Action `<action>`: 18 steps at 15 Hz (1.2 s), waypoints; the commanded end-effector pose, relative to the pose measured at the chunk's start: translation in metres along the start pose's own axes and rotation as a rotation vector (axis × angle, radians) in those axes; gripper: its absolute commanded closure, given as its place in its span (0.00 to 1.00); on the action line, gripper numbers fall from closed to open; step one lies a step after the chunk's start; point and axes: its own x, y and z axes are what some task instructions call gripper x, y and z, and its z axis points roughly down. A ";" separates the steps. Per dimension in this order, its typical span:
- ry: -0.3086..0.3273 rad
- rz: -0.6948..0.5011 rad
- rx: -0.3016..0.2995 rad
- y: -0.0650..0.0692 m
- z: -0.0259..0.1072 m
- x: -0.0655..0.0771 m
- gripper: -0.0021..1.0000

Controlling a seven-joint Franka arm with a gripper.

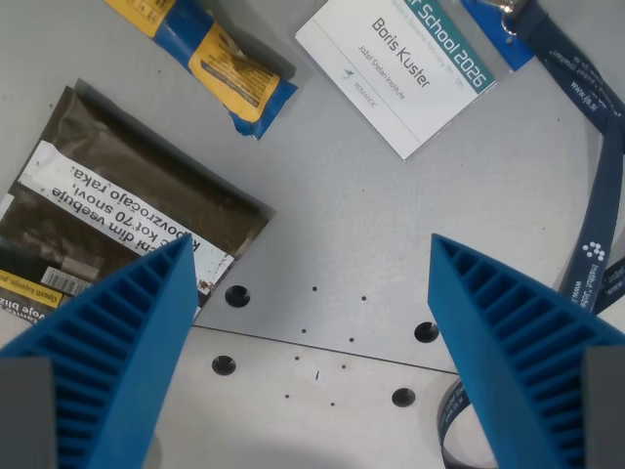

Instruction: Move above the blue bag

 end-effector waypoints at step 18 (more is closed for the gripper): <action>0.021 -0.267 0.011 -0.009 0.017 0.009 0.00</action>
